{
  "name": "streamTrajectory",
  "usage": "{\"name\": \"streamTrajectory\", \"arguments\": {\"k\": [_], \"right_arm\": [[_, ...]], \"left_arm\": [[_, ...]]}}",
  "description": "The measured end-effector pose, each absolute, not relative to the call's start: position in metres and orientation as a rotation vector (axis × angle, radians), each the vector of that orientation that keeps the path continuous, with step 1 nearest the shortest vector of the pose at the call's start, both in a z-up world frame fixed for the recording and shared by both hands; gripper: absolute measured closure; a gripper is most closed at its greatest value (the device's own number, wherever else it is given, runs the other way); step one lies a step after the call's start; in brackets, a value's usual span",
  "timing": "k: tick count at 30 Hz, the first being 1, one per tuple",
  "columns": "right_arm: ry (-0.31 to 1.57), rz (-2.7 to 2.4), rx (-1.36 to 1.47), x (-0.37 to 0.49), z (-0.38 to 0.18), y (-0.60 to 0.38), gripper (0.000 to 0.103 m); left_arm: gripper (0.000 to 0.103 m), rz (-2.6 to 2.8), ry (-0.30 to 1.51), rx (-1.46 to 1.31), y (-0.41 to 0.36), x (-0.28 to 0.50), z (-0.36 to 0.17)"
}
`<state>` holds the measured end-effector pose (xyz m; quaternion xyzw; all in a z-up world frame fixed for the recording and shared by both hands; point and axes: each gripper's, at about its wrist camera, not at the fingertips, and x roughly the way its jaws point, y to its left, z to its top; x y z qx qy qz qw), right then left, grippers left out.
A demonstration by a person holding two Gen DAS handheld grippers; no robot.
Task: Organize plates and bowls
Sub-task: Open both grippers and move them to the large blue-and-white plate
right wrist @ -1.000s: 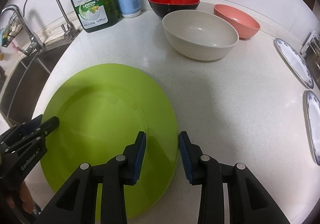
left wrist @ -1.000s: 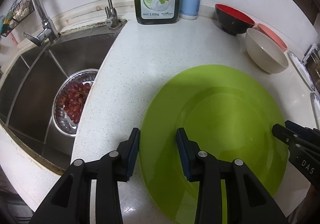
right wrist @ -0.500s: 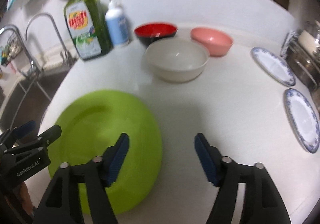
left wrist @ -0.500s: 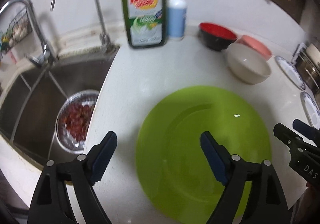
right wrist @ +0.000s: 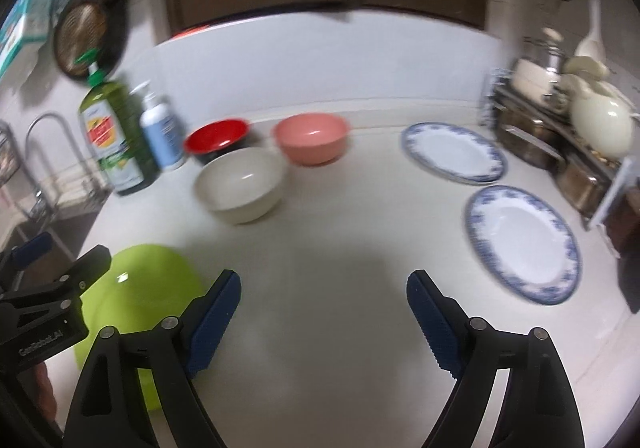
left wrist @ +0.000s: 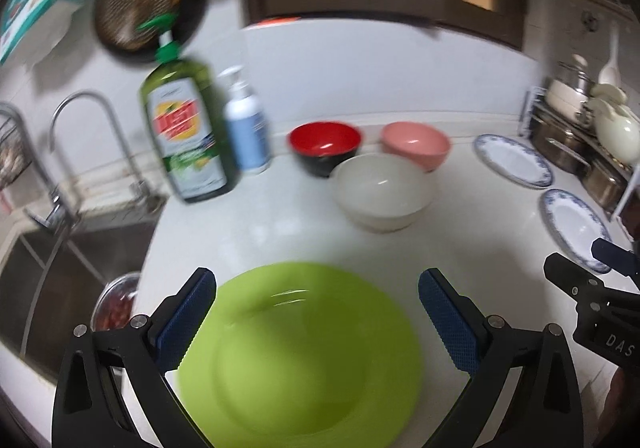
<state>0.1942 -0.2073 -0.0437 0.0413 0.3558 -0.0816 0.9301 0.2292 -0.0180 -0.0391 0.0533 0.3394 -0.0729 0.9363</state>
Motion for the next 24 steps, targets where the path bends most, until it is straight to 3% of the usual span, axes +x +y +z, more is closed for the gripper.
{"name": "streamTrajectory", "arguments": {"k": [13,24], "right_arm": [[0.636,-0.414,0.092,0.172,-0.023,-0.333,0.017],[0.664,-0.579,0.186,0.169,-0.042,-0.435,0.017]], "left_arm": [[0.000,-0.345,0.637,0.175,-0.155,0.248,-0.023],[0.000,-0.469,0.683,0.188,-0.268,0.273,-0.038]]}}
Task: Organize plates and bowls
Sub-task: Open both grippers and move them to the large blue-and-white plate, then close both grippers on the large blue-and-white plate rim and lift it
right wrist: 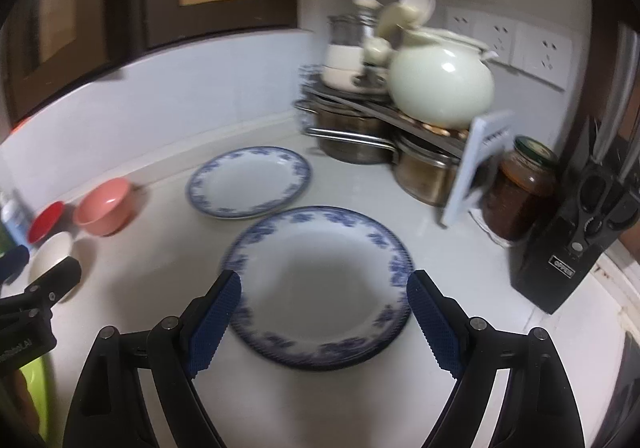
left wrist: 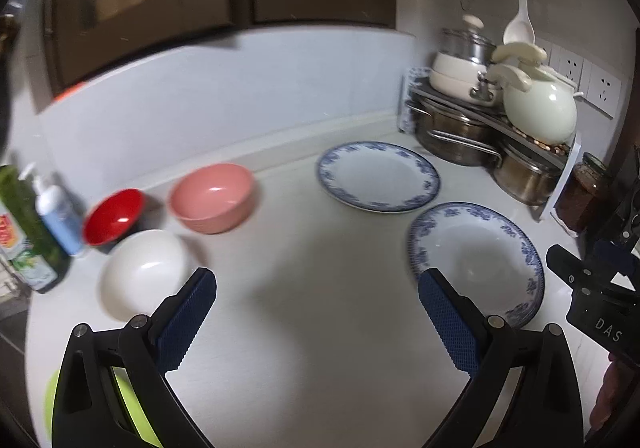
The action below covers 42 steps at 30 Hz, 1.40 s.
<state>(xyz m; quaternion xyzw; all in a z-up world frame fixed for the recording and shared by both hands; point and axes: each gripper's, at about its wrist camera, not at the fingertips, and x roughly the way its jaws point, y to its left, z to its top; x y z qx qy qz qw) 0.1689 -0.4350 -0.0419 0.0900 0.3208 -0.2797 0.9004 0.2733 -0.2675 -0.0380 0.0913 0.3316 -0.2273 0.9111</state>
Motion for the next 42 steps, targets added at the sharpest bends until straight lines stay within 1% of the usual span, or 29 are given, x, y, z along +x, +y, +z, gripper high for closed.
{"name": "streamTrajectory", "arguments": {"k": [3,8,11,13,16,18,20,24,26,30,32,37,39,42], "right_arm": [[0.685,-0.603,0.207,0.172,-0.052,-0.457,0.017],[0.723,-0.620,0.251,0.181,-0.070,-0.490,0.017],[0.746,-0.631,0.268,0.188,-0.083,-0.507,0.018],[0.765,-0.637,0.285,0.192,-0.092,-0.518,0.018],[0.789,-0.643,0.317,0.196,-0.106,-0.533,0.019],[0.806,-0.647,0.334,0.198,-0.114,-0.541,0.026],[0.823,-0.649,0.355,0.200,-0.122,-0.549,0.029],[0.841,-0.644,0.385,0.203,-0.132,-0.560,0.038],[0.846,-0.641,0.386,0.204,-0.135,-0.562,0.038],[0.865,-0.632,0.390,0.208,-0.141,-0.565,0.046],[0.871,-0.625,0.397,0.209,-0.143,-0.567,0.047],[0.886,-0.615,0.395,0.210,-0.146,-0.570,0.055],[0.890,-0.615,0.388,0.212,-0.146,-0.570,0.061],[0.899,-0.605,0.375,0.214,-0.146,-0.569,0.064]], "left_arm": [[0.000,-0.496,0.718,0.186,-0.292,0.282,-0.049],[0.005,-0.531,0.770,0.193,-0.331,0.297,-0.070],[0.008,-0.539,0.807,0.200,-0.352,0.308,-0.084],[0.012,-0.545,0.834,0.215,-0.366,0.314,-0.094],[0.014,-0.554,0.852,0.238,-0.383,0.319,-0.106],[0.015,-0.561,0.863,0.246,-0.390,0.322,-0.112],[0.017,-0.571,0.874,0.263,-0.401,0.325,-0.119],[0.026,-0.591,0.899,0.285,-0.415,0.330,-0.130],[0.028,-0.598,0.911,0.290,-0.419,0.333,-0.135],[0.036,-0.610,0.933,0.291,-0.425,0.338,-0.142],[0.038,-0.613,0.939,0.291,-0.427,0.339,-0.145],[0.048,-0.629,0.956,0.288,-0.430,0.341,-0.149],[0.052,-0.632,0.962,0.286,-0.430,0.342,-0.151],[0.056,-0.643,0.978,0.276,-0.431,0.343,-0.154]]}}
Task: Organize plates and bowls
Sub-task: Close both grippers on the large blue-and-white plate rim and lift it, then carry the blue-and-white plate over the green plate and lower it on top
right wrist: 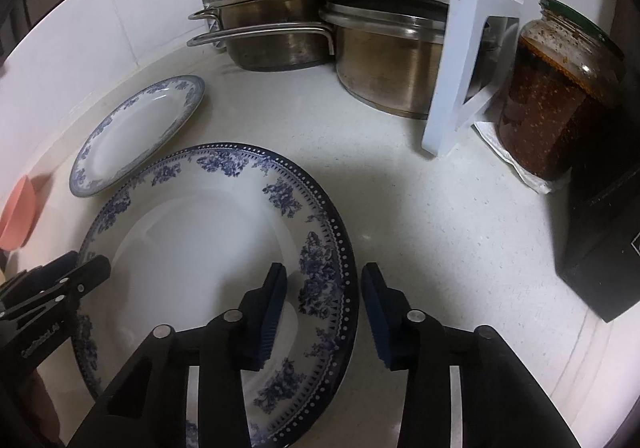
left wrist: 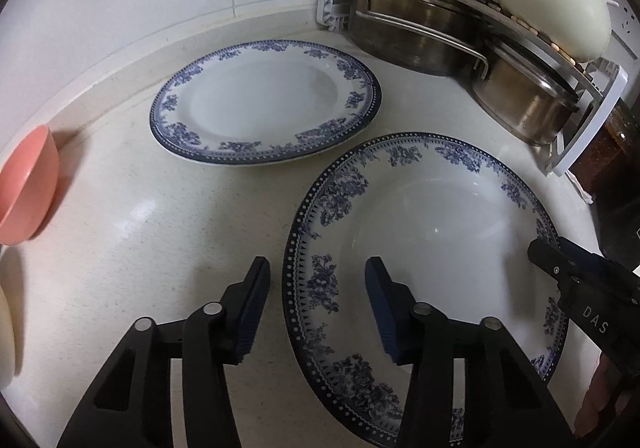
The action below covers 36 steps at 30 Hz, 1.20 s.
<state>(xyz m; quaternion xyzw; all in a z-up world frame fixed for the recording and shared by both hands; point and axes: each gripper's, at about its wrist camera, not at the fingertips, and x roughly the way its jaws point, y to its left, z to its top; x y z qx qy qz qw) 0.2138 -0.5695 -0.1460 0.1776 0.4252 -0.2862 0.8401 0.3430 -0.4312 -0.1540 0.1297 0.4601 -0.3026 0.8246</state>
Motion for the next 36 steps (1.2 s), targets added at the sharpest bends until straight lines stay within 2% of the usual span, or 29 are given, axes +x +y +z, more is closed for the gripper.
{"name": "streamTrajectory", "arguments": {"k": [4,17,36], "right_arm": [[0.905,-0.605,0.376,0.215,-0.145,-0.570,0.066],[0.912,-0.584,0.372,0.209,-0.127,-0.551,0.067],[0.855,-0.447,0.249,0.204,-0.064,-0.448,0.067]], "left_arm": [[0.069,-0.649,0.967,0.268,-0.430,0.343,-0.154],[0.070,-0.608,0.945,0.249,-0.406,0.336,-0.134],[0.070,-0.466,0.856,0.121,-0.280,0.311,-0.074]]}}
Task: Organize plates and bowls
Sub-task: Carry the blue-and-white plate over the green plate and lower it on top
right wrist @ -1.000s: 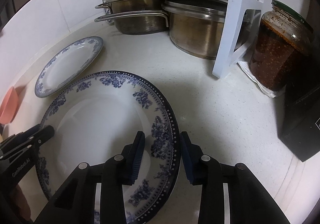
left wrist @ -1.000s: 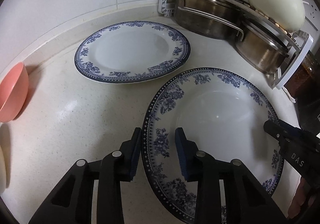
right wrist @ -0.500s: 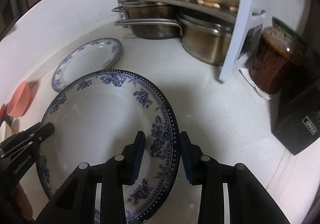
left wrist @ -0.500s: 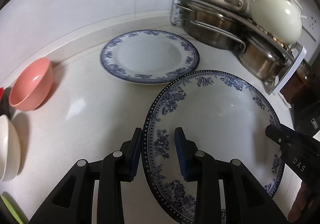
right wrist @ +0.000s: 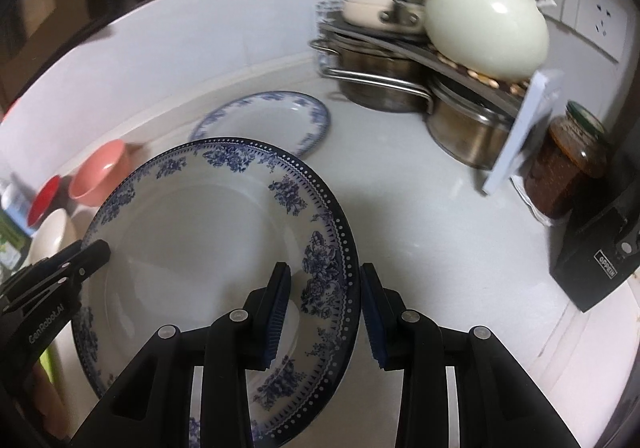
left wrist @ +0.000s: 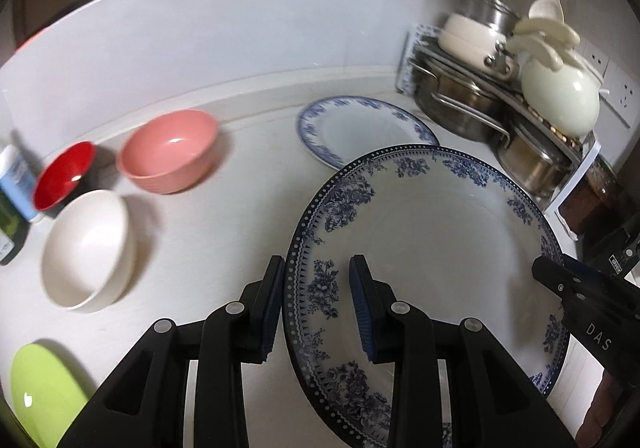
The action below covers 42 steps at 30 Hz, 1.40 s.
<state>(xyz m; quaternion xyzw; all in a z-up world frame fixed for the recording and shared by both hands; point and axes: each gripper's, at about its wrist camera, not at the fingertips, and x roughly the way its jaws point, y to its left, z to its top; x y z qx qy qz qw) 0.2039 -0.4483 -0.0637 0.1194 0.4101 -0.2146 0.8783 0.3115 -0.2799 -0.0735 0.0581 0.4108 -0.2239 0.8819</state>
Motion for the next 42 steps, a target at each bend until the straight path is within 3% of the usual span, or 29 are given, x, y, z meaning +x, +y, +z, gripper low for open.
{"name": "streamTrajectory", "arguments": {"k": [42], "right_arm": [[0.839,-0.052,0.055,0.221,-0.039,-0.174,0.067]], "left_arm": [[0.070,-0.076,0.791,-0.034,0.027,0.241,-0.042]]}}
